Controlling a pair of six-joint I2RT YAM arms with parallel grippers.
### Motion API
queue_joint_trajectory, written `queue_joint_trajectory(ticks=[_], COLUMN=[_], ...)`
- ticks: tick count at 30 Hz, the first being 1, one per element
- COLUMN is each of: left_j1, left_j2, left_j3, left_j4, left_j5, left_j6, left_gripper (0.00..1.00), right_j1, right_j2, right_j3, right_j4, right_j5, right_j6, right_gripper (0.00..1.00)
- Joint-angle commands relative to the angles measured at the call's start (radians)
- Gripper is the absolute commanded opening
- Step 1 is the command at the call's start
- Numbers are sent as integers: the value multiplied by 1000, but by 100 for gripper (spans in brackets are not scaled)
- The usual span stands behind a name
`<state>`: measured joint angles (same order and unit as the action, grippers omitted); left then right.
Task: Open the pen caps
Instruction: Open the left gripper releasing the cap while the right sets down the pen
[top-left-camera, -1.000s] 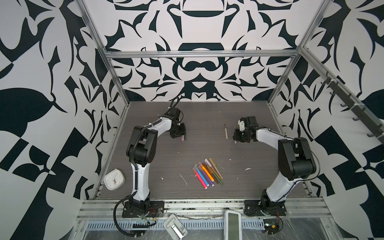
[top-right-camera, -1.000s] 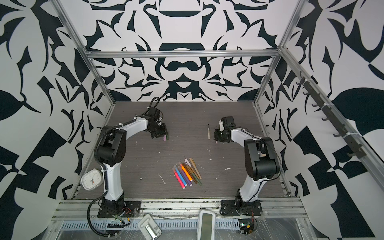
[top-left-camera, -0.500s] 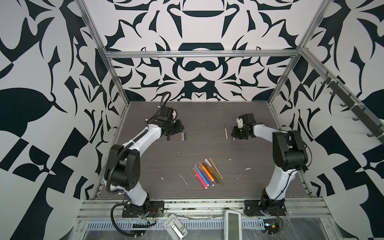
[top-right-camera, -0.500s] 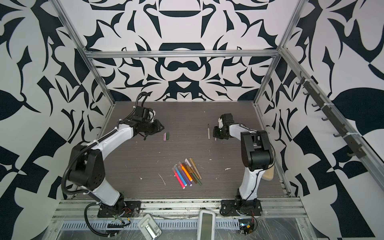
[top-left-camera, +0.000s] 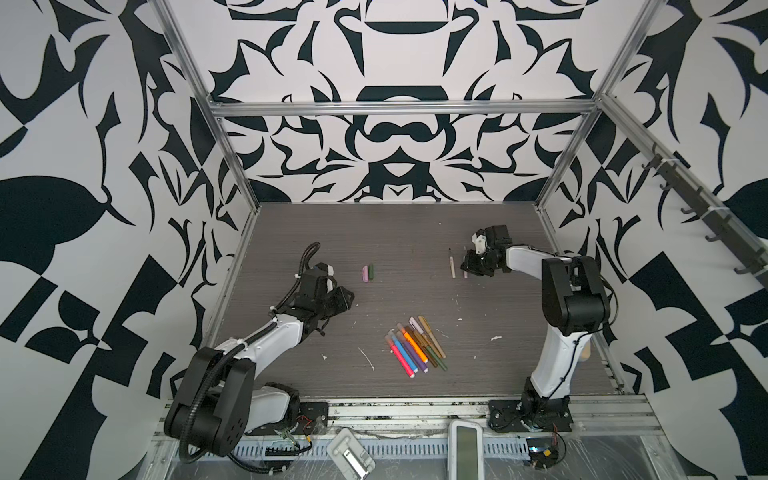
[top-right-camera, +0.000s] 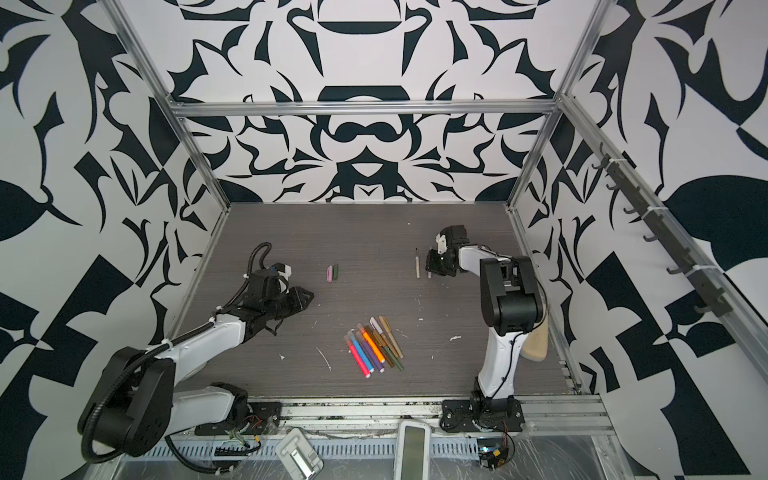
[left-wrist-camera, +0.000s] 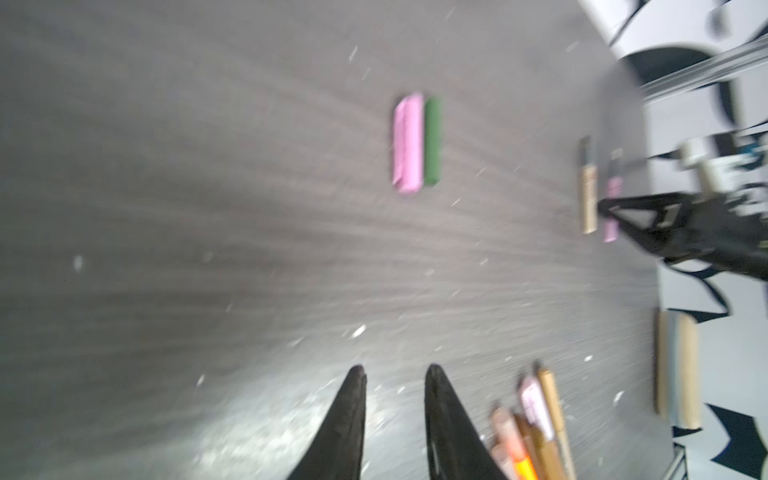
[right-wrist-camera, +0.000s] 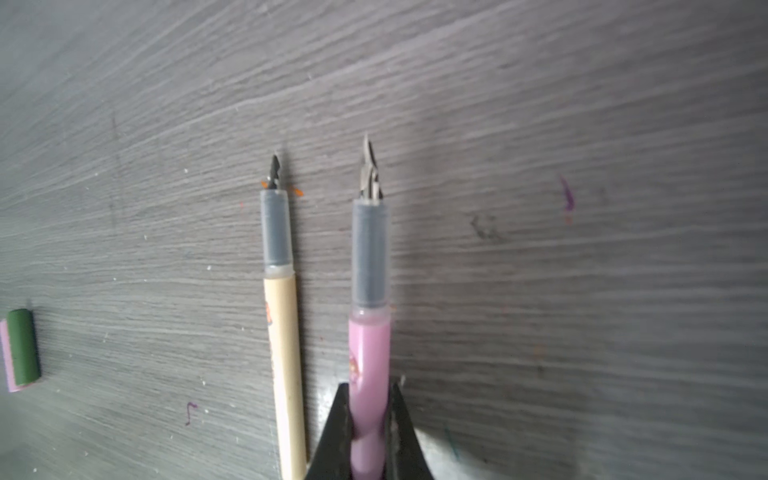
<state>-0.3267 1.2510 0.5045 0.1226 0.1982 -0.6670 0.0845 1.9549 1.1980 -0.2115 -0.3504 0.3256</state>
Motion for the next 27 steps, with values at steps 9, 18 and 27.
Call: queue_joint_trajectory(ticks=[9, 18, 27], left_j1=[5, 6, 6], left_j2=[74, 100, 111], left_j3=[10, 21, 28], left_j4=[109, 114, 110], left_j5=[38, 62, 67], left_j6=[-17, -14, -13], left_gripper=[29, 30, 29], right_j1=[-3, -3, -2], right_j2=[15, 6, -14], right_j3=[52, 32, 26], right_j4=[-20, -15, -15], right_j5=[-31, -28, -18], right_j6=[0, -5, -9], right_gripper=[0, 11, 30])
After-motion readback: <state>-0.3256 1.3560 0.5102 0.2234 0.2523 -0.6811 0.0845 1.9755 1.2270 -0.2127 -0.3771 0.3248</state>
